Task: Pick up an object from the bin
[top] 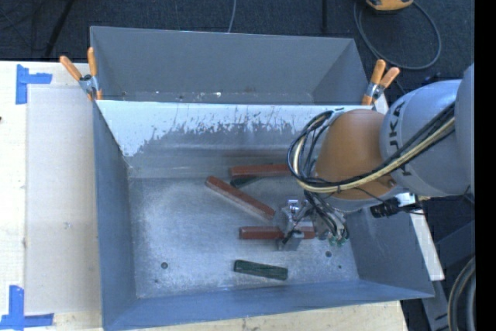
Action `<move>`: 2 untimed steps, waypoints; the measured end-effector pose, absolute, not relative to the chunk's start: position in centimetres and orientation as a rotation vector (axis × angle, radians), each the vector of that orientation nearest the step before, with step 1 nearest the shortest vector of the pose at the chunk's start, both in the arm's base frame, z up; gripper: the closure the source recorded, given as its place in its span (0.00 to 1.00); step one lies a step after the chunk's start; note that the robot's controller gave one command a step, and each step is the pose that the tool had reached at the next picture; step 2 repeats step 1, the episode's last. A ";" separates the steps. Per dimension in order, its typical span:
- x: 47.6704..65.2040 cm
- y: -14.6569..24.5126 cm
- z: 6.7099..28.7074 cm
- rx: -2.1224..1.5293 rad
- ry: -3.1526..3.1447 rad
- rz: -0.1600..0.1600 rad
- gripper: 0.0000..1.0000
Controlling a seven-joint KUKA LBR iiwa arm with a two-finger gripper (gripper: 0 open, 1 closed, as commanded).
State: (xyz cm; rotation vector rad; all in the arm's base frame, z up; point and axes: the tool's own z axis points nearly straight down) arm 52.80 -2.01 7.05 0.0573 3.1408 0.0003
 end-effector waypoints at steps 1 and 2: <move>52.6 0.0 20.3 -0.062 3.141 0.000 1.00; 52.6 0.0 20.3 -0.062 3.141 0.000 1.00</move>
Offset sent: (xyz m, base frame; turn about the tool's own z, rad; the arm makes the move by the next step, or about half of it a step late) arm 0.0000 0.0000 0.0000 0.0000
